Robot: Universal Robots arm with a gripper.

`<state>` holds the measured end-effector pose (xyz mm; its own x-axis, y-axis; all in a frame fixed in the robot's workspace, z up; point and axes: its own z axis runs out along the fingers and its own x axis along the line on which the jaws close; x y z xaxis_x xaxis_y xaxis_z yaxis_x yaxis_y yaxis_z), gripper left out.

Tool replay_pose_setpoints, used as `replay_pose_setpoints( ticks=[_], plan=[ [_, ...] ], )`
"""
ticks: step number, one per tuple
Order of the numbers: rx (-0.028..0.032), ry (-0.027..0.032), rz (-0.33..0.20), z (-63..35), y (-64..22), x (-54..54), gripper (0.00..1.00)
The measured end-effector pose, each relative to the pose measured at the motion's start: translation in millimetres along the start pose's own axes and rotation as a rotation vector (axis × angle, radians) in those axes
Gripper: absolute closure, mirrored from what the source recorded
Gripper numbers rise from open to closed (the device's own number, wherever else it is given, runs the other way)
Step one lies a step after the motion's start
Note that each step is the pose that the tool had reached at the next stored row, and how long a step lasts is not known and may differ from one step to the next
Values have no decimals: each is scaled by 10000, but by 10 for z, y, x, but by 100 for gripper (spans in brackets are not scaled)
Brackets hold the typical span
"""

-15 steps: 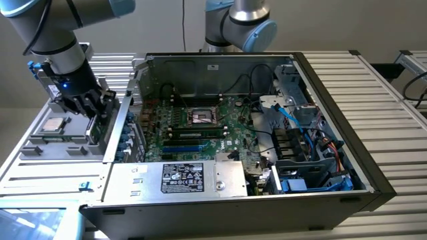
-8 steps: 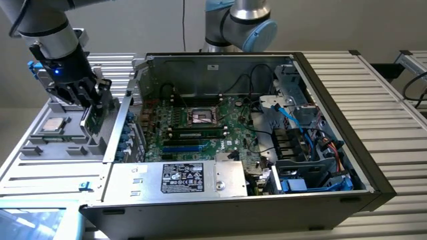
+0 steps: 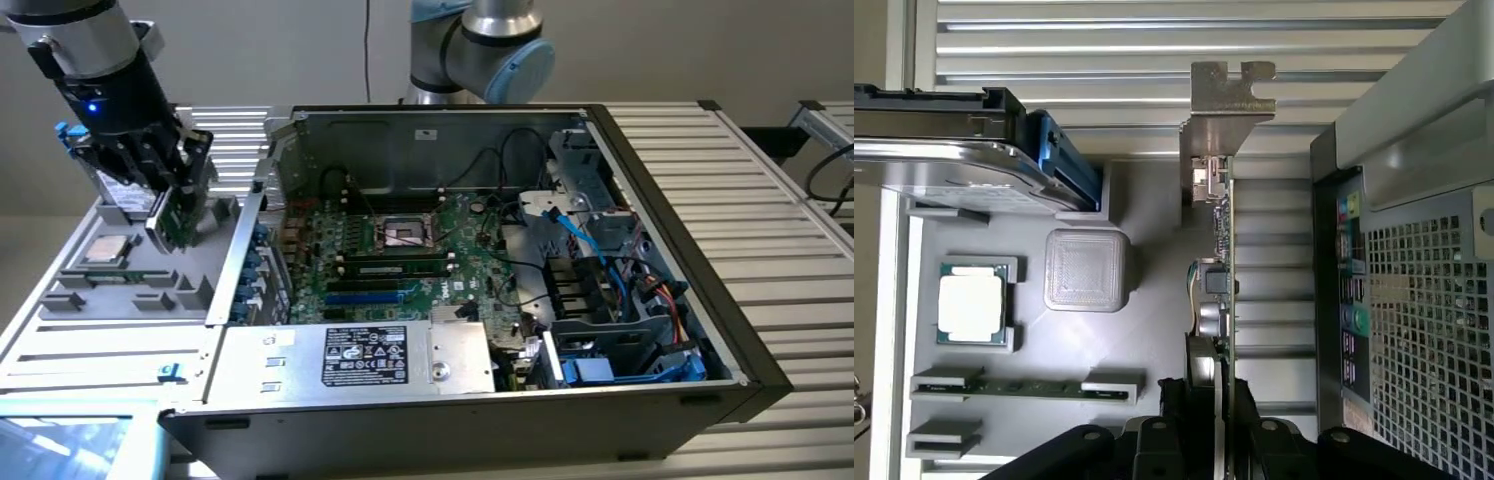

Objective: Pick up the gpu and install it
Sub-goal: 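Pick up the gpu and move the gpu toward the slot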

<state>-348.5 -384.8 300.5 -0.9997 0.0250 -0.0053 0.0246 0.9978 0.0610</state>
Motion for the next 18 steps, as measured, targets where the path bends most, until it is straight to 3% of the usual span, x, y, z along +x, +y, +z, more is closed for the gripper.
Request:
replay_pose_setpoints(
  ticks=[12, 18],
  plan=[
    [1, -7, 153, -544, 32, -31, 71],
    [2, -6, 165, -817, 48, -124, 71]
  ],
)
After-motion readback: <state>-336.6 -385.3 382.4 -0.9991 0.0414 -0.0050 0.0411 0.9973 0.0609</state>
